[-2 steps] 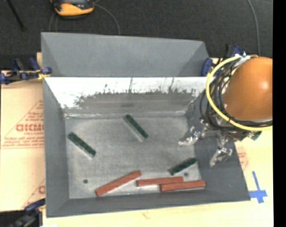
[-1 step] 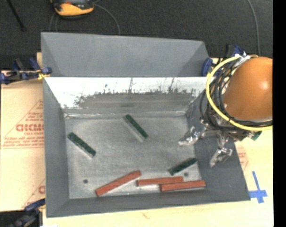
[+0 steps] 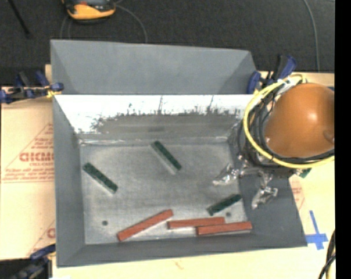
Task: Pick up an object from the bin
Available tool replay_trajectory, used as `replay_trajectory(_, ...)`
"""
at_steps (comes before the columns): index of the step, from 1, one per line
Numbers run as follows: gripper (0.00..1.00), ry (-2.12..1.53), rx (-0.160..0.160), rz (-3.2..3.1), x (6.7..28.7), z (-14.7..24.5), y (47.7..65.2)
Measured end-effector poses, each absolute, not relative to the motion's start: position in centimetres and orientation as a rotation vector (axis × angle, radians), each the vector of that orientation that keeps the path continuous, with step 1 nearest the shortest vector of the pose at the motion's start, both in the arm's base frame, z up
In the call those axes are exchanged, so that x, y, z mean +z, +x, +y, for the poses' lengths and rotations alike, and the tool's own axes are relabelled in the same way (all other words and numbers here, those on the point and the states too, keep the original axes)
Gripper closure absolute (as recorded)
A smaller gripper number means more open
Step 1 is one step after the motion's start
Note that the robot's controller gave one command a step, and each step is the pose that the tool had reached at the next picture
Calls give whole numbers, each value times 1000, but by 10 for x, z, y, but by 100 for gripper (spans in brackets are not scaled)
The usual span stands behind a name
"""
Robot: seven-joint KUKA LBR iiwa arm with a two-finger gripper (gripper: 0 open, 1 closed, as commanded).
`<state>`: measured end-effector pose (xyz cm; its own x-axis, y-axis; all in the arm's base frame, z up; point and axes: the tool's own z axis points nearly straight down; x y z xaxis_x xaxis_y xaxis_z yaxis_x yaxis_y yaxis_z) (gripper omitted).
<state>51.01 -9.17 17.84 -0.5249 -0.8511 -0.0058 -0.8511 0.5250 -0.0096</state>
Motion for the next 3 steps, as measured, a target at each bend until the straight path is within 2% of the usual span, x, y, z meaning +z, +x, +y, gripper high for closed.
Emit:
replay_trajectory(1, 100, -1756, -11, 2609, 79, -117, 521)
replay_trajectory(2, 100, -1756, -11, 2609, 79, -117, 521)
replay_trajectory(3, 100, -1745, 2, 2612, 264, -120, 518)
